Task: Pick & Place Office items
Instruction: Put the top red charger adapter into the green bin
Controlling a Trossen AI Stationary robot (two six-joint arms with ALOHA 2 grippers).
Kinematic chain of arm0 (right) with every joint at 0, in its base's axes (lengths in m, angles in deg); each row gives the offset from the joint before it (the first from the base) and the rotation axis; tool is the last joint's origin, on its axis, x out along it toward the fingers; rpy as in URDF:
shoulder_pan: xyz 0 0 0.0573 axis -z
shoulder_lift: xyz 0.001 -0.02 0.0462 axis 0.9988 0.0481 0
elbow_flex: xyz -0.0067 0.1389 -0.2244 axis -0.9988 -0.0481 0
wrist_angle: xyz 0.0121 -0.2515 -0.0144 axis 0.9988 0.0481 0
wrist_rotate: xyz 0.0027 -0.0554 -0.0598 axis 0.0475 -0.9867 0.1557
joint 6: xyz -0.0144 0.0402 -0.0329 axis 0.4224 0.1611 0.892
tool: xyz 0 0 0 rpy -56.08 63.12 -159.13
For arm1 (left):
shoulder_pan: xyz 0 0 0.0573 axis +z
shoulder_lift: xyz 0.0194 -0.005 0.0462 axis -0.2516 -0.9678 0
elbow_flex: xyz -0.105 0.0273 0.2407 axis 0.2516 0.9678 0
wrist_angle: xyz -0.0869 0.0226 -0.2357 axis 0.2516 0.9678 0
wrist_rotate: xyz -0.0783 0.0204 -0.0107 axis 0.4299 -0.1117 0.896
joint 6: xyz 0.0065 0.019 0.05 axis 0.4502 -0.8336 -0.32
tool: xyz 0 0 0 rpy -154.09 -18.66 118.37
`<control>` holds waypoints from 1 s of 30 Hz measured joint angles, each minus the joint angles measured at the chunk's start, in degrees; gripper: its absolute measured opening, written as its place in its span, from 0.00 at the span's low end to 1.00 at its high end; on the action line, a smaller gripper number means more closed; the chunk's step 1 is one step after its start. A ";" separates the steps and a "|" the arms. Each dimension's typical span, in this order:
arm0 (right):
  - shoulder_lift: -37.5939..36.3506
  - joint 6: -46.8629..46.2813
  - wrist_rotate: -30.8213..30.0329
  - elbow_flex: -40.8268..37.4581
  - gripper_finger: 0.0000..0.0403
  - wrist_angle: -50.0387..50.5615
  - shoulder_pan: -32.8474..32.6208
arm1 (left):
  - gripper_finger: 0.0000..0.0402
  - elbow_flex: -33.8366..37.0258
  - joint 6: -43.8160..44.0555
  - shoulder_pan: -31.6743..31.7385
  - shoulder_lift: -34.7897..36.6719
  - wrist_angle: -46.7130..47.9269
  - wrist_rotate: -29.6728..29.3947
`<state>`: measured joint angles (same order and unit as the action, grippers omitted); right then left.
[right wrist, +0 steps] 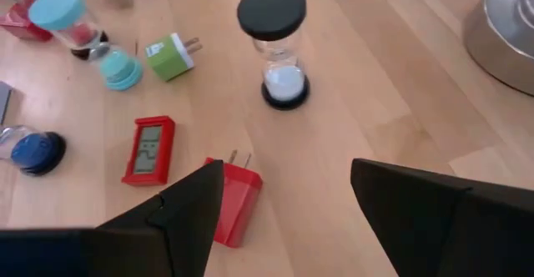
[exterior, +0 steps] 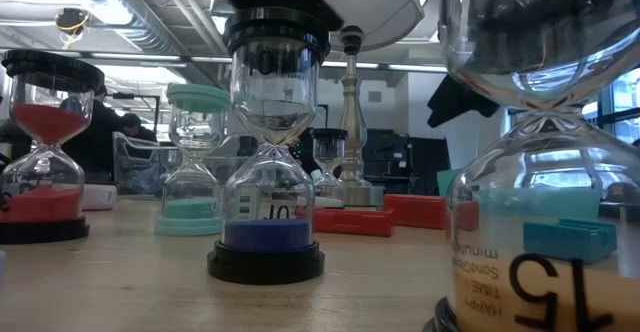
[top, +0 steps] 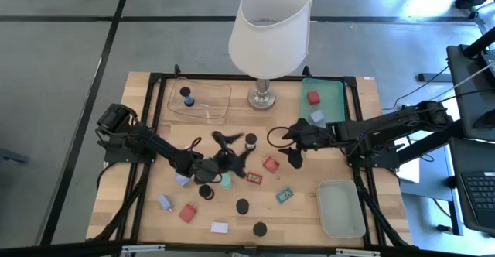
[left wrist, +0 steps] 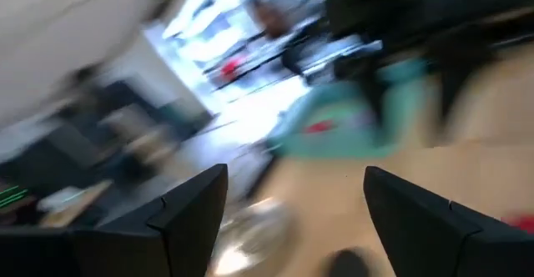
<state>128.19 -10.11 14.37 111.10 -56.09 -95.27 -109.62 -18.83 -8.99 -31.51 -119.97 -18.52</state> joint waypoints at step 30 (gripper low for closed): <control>11.34 8.55 -2.34 0.04 0.69 -13.88 -4.13 | 0.69 0.00 49.07 3.42 27.38 56.28 23.38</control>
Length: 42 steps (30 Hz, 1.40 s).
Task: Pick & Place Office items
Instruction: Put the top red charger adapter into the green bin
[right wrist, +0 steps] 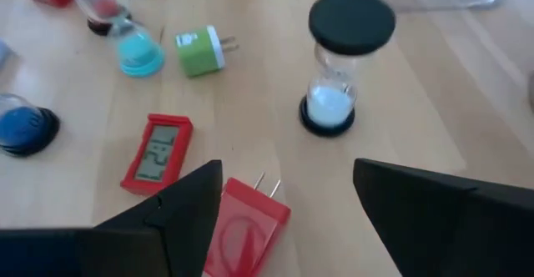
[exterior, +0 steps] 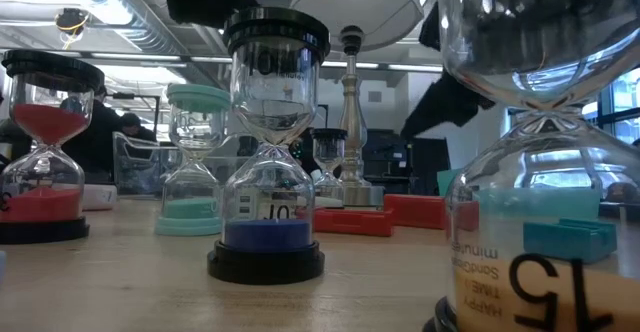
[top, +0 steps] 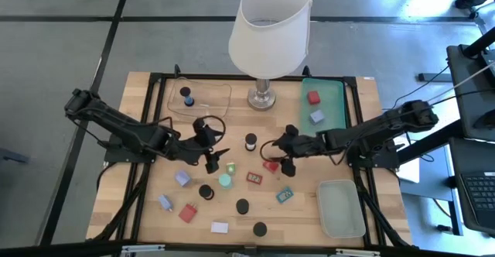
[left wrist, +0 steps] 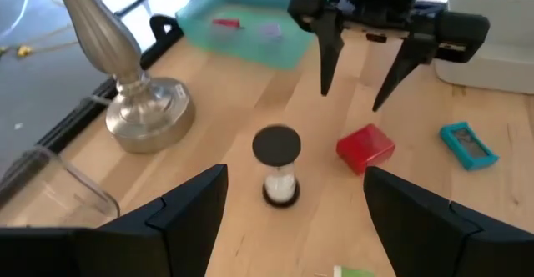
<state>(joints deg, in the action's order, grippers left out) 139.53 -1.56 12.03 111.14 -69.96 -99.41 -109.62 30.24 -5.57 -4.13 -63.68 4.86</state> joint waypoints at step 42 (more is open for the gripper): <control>19.65 -12.45 -10.33 0.11 0.76 -8.55 -8.74 | 0.69 0.00 1.06 0.00 -0.41 0.62 -0.31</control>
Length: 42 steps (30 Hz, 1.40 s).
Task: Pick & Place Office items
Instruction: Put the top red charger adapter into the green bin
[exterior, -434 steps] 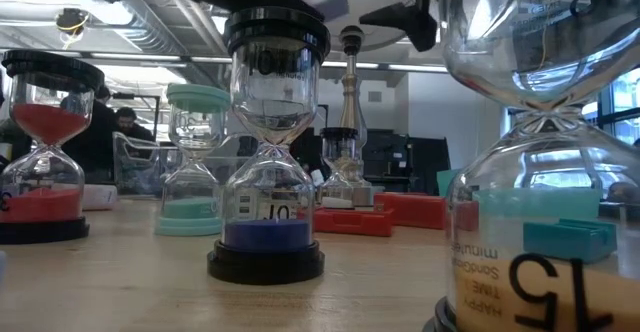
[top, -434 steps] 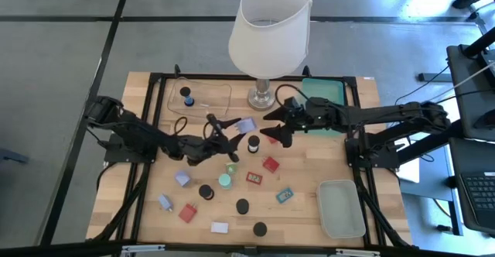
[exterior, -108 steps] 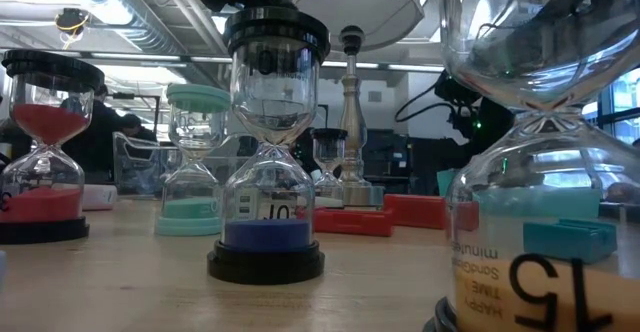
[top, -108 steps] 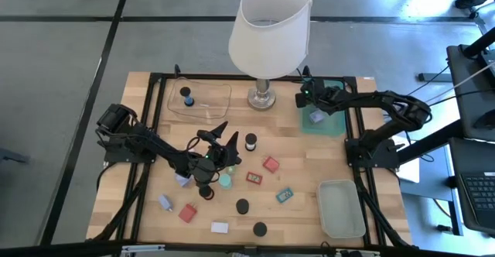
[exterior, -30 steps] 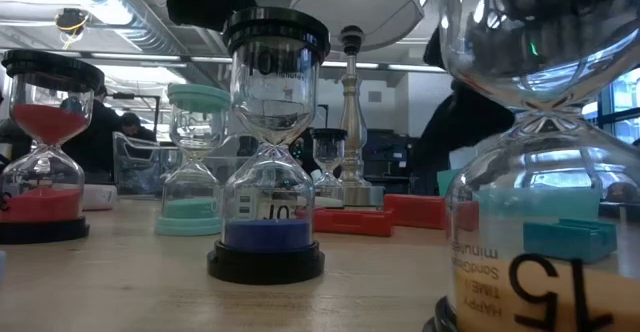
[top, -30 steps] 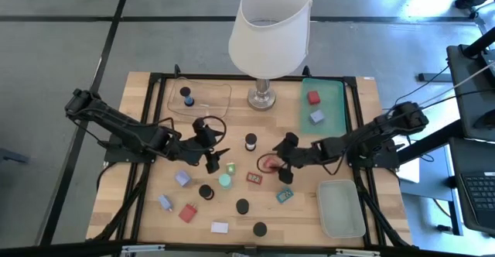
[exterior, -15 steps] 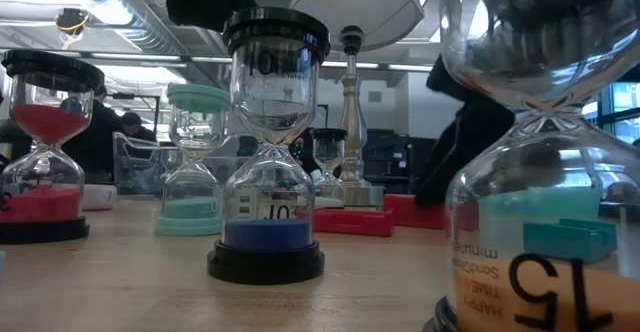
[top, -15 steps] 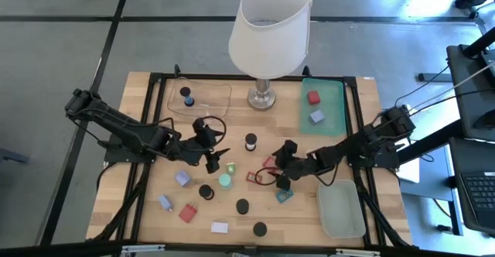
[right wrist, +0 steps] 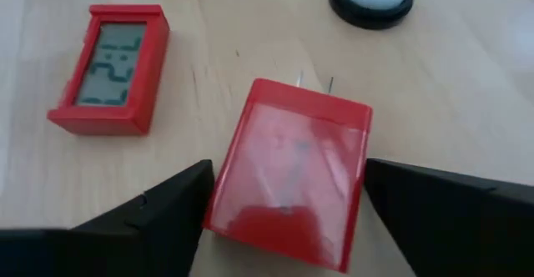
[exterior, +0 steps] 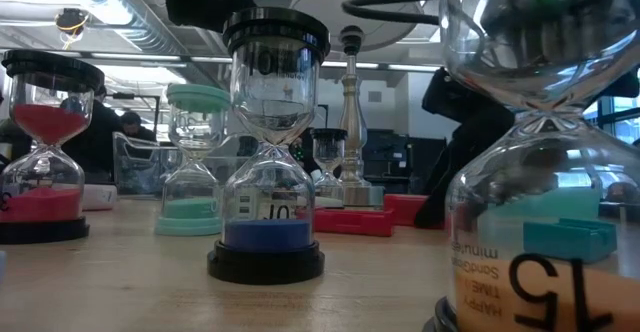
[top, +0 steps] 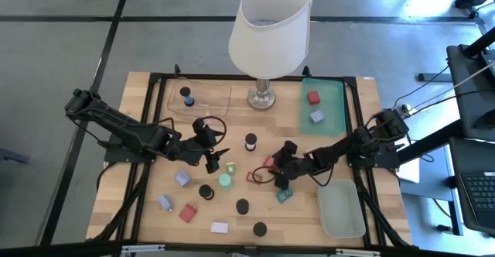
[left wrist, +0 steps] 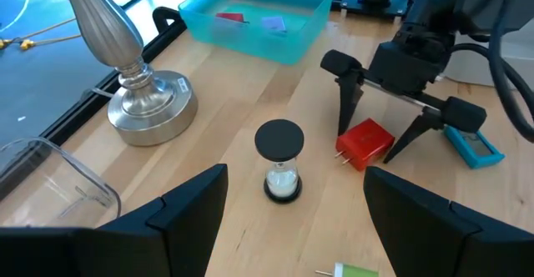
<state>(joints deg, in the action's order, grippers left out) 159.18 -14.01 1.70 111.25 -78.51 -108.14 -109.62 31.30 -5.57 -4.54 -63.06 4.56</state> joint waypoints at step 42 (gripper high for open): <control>-40.00 -13.09 -13.53 -0.11 0.53 55.27 29.87 | 0.69 0.00 -1.11 -0.02 0.00 -0.45 0.45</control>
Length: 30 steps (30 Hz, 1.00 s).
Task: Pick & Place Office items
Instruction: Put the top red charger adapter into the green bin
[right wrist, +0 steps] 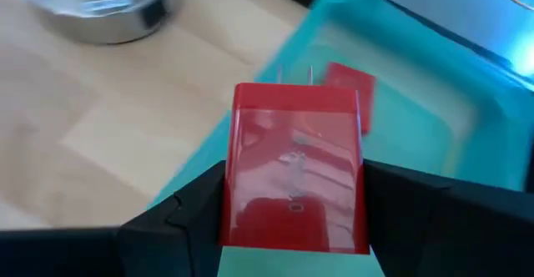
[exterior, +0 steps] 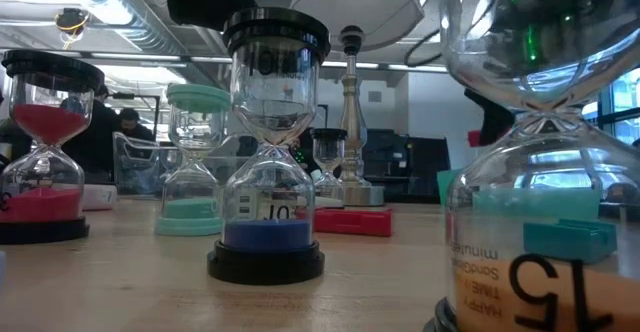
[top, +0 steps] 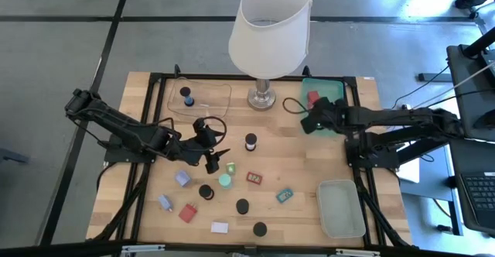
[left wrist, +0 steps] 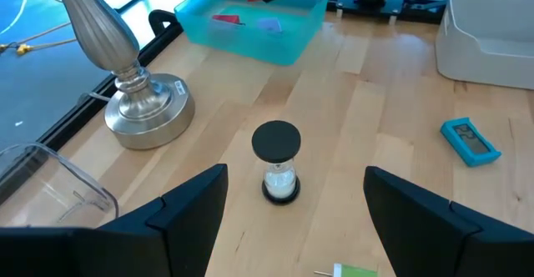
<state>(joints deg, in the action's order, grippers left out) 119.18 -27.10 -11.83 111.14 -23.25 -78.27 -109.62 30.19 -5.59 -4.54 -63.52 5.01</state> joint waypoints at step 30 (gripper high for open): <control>3.52 3.91 -1.84 -10.32 0.53 -25.39 19.33 | 0.69 0.00 0.02 0.00 0.00 -0.01 -0.01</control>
<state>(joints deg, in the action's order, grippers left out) 122.70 -23.19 -13.67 100.83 -48.64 -58.94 -109.62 30.21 -5.59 -4.54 -63.52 5.00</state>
